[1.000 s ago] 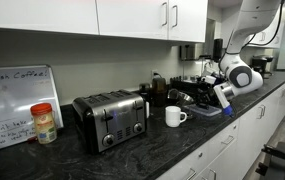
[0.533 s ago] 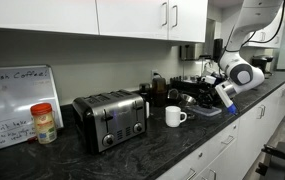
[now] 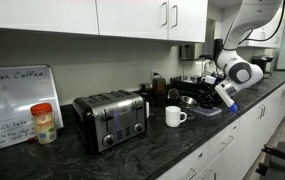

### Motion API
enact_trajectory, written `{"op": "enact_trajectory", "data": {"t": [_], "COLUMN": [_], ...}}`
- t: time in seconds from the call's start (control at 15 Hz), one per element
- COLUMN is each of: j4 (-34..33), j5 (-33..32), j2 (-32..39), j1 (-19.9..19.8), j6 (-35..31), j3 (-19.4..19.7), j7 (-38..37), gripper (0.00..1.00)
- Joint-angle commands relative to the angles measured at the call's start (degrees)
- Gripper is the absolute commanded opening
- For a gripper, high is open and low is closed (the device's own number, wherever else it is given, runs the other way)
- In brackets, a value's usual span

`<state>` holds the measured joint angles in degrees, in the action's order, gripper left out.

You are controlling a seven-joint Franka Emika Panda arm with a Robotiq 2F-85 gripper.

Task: Remove the filter from the top of the cup

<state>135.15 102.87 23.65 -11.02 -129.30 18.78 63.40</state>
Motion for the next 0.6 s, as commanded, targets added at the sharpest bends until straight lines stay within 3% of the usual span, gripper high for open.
{"op": "enact_trajectory", "data": {"t": [0.0,0.53], "j4": [1.3,1.1], "j5": [-2.0,-6.2], "j2": [-2.1,-2.1], "j1": [0.7,1.3], "j6": [-2.7,-5.5], "j3": [-0.5,-1.2], "j7": [-0.5,-2.0], "gripper": [0.01,0.01]}}
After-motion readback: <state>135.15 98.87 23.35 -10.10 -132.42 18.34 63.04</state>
